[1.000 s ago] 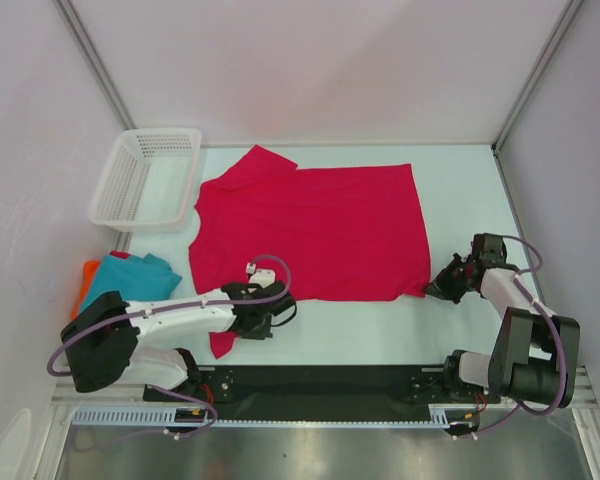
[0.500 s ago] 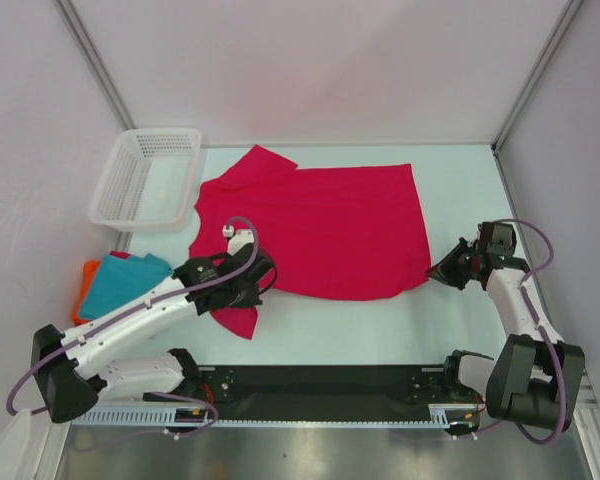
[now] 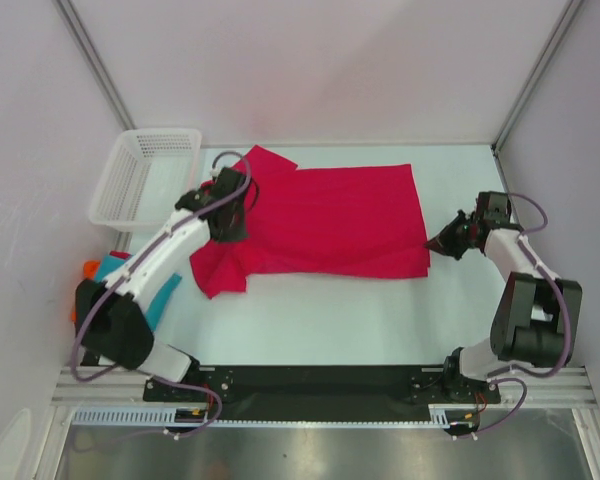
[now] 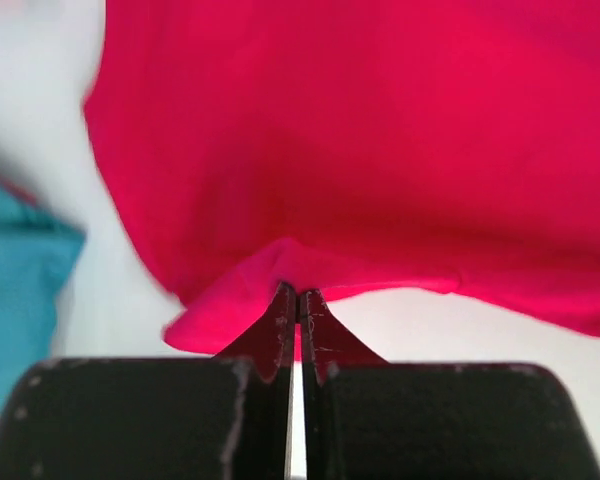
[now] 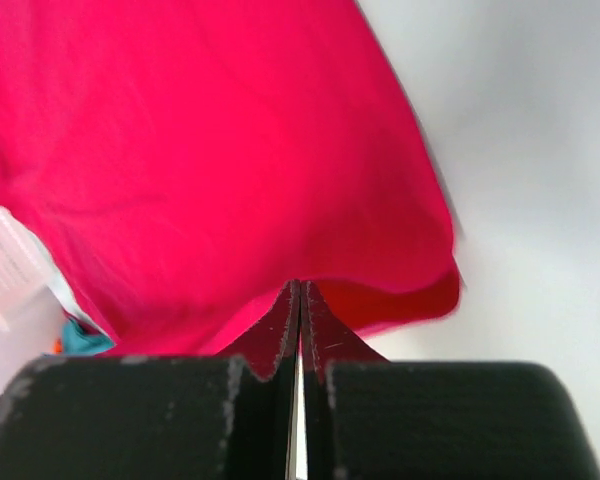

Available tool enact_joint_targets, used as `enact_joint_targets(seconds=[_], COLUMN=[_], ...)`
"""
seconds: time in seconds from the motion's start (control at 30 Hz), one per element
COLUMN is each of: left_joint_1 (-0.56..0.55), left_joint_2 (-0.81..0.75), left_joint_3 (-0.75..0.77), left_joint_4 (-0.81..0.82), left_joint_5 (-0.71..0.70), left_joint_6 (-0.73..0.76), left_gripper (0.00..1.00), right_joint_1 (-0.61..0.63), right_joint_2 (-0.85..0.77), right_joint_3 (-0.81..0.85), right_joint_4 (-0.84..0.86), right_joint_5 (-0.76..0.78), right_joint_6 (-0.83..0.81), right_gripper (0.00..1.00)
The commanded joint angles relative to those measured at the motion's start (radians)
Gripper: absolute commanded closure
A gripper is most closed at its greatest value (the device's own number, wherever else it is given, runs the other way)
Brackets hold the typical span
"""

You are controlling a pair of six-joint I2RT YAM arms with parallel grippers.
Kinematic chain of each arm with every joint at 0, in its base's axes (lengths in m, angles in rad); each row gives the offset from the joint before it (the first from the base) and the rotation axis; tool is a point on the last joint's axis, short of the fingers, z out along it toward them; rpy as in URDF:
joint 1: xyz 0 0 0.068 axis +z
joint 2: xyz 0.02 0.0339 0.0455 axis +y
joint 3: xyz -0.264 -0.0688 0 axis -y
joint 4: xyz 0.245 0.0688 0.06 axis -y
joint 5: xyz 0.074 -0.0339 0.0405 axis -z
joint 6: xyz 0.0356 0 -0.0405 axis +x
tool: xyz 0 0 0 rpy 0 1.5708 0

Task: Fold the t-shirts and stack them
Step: Fold the flattened tshirt in 1/3 of the way

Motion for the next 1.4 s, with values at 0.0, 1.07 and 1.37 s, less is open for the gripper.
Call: enact_joint_targets(seconds=[0.0,1.07,1.37], left_joint_1=[0.104,0.262,0.241], left_joint_2=[0.174,0.225,-0.258], left_joint_3=[0.288,0.558,0.268], left_joint_4=[0.08,-0.092,-0.161], left_joint_5=[0.067,0.251,0.326], left_joint_6=[0.156,0.158,0.095], left_gripper=[0.99,0.99,0.99], right_joint_1=[0.011,0.118,0.133], right_joint_2=[0.087,-0.042,-0.416], right_joint_3=[0.156,0.287,0.186], right_joint_4=[0.102,0.025,-0.238], right_joint_5=[0.019,0.056,0.051], right_joint_6=[0.053,0.033,-0.013], right_gripper=[1.0,1.0,1.0])
